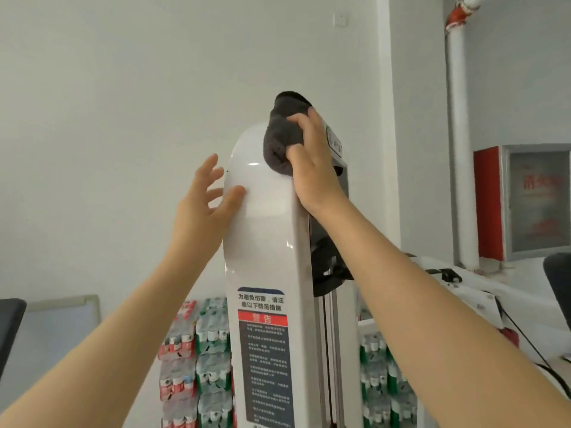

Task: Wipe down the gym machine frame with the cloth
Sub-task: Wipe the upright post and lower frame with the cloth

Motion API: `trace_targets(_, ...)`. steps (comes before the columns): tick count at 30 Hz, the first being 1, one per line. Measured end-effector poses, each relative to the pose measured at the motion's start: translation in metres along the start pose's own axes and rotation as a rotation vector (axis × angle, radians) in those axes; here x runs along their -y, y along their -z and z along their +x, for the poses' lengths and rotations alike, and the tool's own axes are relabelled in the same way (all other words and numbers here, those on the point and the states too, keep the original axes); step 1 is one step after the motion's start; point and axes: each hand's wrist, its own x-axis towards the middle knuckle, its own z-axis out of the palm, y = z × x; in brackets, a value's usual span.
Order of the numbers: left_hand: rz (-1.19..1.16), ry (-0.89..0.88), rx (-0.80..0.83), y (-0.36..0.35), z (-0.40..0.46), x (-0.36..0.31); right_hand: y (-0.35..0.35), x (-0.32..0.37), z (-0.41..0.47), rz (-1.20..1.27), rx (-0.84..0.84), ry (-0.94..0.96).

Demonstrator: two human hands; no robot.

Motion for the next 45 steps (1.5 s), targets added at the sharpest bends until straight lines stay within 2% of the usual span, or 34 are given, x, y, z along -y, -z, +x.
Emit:
trace_targets(3, 0.097, -0.004, -0.012, 0.0, -0.027, 0.005, -0.004, 0.005, -0.031, -0.055, 0.023, 0.028)
trace_targets(6, 0.096, 0.069, 0.005, 0.005, -0.068, 0.025, -0.013, -0.015, -0.109, -0.038, -0.001, 0.089)
trace_targets(9, -0.053, 0.22, 0.071, 0.004, -0.128, 0.057, -0.024, -0.055, -0.203, 0.078, 0.074, -0.068)
trace_targets(12, -0.055, 0.339, 0.149, 0.0, -0.191, 0.082, -0.023, -0.071, -0.275, 0.236, 0.131, -0.257)
trace_targets(16, 0.144, 0.351, 0.311, -0.009, -0.237, 0.093, -0.013, -0.066, -0.266, 0.297, 0.145, -0.404)
trace_targets(21, 0.202, 0.357, 0.303, -0.012, -0.24, 0.1, -0.018, -0.06, -0.235, 0.092, 0.078, -0.312)
trace_targets(23, 0.178, 0.361, 0.285, -0.014, -0.242, 0.102, -0.02, -0.074, -0.26, 0.082, 0.117, -0.337)
trace_targets(28, 0.099, 0.371, 0.226, -0.019, -0.251, 0.111, -0.017, -0.111, -0.384, -0.085, 0.325, -0.602)
trace_targets(31, 0.069, 0.386, 0.208, -0.018, -0.252, 0.112, -0.014, -0.109, -0.391, 0.032, 0.319, -0.674)
trace_targets(34, 0.009, 0.403, 0.191, -0.019, -0.252, 0.113, -0.02, -0.104, -0.358, 0.109, 0.209, -0.589)
trace_targets(36, -0.041, 0.444, 0.124, -0.023, -0.257, 0.114, -0.023, -0.102, -0.349, 0.17, 0.16, -0.531)
trace_targets(39, -0.072, 0.524, 0.075, -0.027, -0.28, 0.123, -0.019, -0.107, -0.369, 0.278, 0.188, -0.507)
trace_targets(42, -0.06, 0.674, 0.146, -0.022, -0.325, 0.142, -0.011, -0.114, -0.422, 0.401, 0.329, -0.672)
trace_targets(45, -0.009, 0.784, 0.255, -0.019, -0.37, 0.161, -0.002, -0.128, -0.473, 0.42, 0.451, -0.879)
